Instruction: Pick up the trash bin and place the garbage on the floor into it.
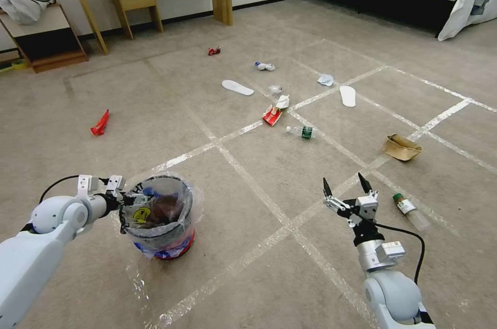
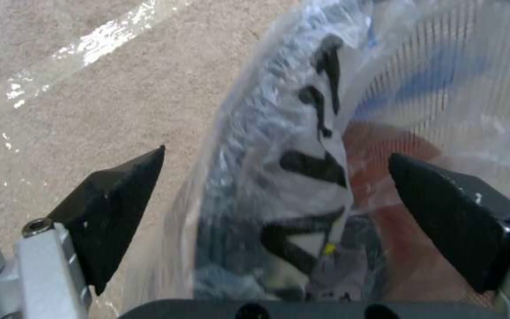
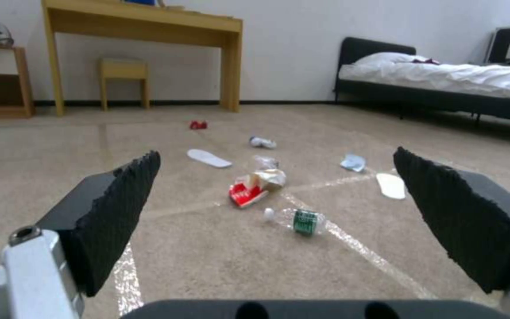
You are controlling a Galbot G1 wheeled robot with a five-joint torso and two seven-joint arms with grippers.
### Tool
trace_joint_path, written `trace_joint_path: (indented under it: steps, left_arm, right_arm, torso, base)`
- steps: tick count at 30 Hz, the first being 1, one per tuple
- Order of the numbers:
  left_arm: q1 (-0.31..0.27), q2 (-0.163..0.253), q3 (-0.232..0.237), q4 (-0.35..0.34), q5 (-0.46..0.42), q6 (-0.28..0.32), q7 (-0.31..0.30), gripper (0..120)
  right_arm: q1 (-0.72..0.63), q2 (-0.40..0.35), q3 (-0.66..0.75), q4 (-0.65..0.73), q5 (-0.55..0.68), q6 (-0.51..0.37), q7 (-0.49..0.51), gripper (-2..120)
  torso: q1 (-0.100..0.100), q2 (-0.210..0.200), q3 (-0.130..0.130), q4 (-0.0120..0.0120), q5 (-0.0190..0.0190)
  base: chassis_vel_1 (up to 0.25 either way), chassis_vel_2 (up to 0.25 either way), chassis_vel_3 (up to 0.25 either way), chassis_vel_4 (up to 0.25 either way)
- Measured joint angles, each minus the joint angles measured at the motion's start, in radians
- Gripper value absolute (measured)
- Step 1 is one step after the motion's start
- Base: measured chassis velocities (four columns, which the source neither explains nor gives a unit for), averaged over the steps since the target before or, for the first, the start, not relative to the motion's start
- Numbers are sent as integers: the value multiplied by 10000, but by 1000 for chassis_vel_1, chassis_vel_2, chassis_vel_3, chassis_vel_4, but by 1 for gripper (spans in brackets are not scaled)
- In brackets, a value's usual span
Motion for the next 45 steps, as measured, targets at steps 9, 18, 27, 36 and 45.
trace_joint_path:
  steps: [9,18,27,36,45]
  left_arm:
    - [-104,118,-291,512,304,-217,552,100]
    - [-108,-129,-362,1222,824,-543,1213,100]
    - [283,-143,-723,992,1020,-679,1369,100]
    - [1028,315,-1447,-103,579,-528,1184,100]
    - [1087,101,-1527,367,1032,-631,1303,100]
  right_arm:
    - [-87,89,52,30,-97,15,25,100]
    - [-190,179,25,73,-224,31,45,100]
    - [-344,218,197,205,-289,35,43,100]
    - [-401,309,221,243,-397,84,-3,100]
    - [-541,371,220,318,-468,130,-38,100]
  torso:
    - [0,0,0,0,0]
    - [-1,1,-3,0,7]
    - [-1,1,-2,0,-2]
    - [-1,0,1,0,-3]
    - [-1,1,0,0,-2]
  base:
    - [0,0,0,0]
    - [0,0,0,0]
    - [0,0,0,0]
    - [0,0,0,0]
    - [0,0,0,0]
